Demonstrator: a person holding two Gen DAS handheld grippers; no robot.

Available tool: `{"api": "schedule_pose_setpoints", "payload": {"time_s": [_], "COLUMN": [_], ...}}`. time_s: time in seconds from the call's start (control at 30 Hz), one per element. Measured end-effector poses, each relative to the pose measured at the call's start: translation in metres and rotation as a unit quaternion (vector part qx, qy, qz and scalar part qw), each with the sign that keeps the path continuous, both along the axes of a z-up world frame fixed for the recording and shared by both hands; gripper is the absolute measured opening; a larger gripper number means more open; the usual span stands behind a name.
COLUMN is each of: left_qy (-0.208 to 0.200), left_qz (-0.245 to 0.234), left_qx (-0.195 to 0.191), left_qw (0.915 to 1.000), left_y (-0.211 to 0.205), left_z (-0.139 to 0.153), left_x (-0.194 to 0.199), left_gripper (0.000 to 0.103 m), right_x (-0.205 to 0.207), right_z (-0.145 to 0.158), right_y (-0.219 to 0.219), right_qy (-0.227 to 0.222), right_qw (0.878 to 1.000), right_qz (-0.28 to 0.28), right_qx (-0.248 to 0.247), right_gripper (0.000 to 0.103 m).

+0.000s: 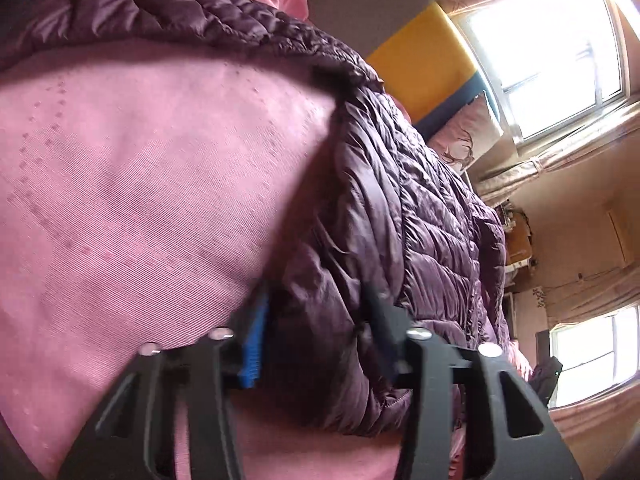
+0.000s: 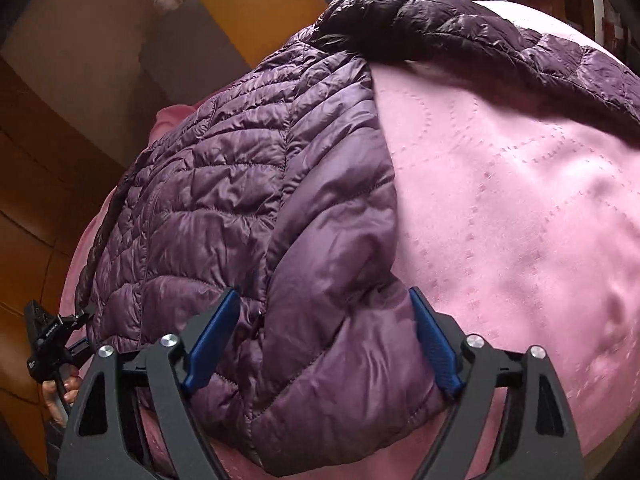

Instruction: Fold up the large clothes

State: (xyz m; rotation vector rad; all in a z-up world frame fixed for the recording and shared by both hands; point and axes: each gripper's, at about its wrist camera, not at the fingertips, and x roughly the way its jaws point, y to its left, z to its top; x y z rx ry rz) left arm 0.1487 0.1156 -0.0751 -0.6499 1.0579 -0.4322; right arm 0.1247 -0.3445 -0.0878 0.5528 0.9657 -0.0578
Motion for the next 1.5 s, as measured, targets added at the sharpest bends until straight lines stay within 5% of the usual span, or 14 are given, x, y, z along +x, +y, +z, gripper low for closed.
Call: {"api": "schedule_pose_setpoints", "payload": {"time_s": [0.1,0.17,0.4,0.63,0.83,0.97,1.03,1.07,1.1,1.23,1.33,1.37,1.43,1.5], "left_qy": [-0.02,-0.037,-0.058,-0.009,0.042,-0.004,-0.036,-0.052,-0.059,-0.07,-0.055,-0.045,-0.042,-0.057], "left_qz": [-0.015,-0.023,-0.032,-0.041,-0.053,-0.059,-0.052,-0.039,-0.03,-0.034,-0.043,-0.05,-0.063,-0.072], "left_qx": [0.03,0.046,0.079,0.097,0.143,0.16,0.157,0.16,0.162,0.148,0.155,0.151,0.153,0.188], "left_qw": [0.9992,0.998,0.9947,0.9944,0.9875,0.9853,0.9855,0.9849,0.9846,0.986,0.9854,0.9862,0.9853,0.9779], "left_y": [-0.009,-0.014,0.006,0.012,0.01,0.007,0.011,0.012,0.013,-0.005,-0.015,-0.02,-0.03,-0.038], "left_z": [0.011,0.02,0.038,0.013,-0.007,0.025,0.042,0.048,0.049,0.048,0.03,0.025,0.02,0.021], "left_x": [-0.007,-0.013,-0.058,-0.128,-0.157,-0.148,-0.142,-0.134,-0.13,-0.085,-0.062,-0.056,-0.051,-0.058], "left_gripper": [0.009,0.006,0.003,0.003,0.003,0.007,0.03,0.058,0.065,0.065,0.05,0.036,0.016,0.007], "right_x": [-0.007,-0.015,-0.06,-0.128,-0.141,-0.138,-0.134,-0.13,-0.121,-0.086,-0.065,-0.063,-0.066,-0.07], "right_z": [0.01,0.027,0.059,0.018,-0.006,0.016,0.031,0.035,0.038,0.03,0.014,0.013,0.015,0.012], "right_y": [0.004,0.011,0.016,0.026,0.025,0.019,0.007,0.001,-0.006,-0.012,-0.017,-0.016,-0.01,-0.006], "right_qy": [-0.003,-0.014,-0.035,0.048,0.101,0.076,0.041,0.028,0.02,0.004,0.017,0.018,0.012,0.016], "right_qw": [1.0,0.998,0.992,0.986,0.979,0.983,0.988,0.99,0.992,0.996,0.998,0.998,0.995,0.991], "right_qz": [0.03,0.047,0.094,0.132,0.145,0.141,0.11,0.092,0.076,0.037,0.025,0.03,0.05,0.059], "right_qx": [0.0,-0.036,-0.074,-0.091,-0.101,-0.093,-0.099,-0.099,-0.095,-0.087,-0.062,-0.059,-0.08,-0.121], "right_gripper": [0.027,0.019,0.014,0.013,0.012,0.031,0.065,0.071,0.072,0.071,0.053,0.047,0.019,0.011]}}
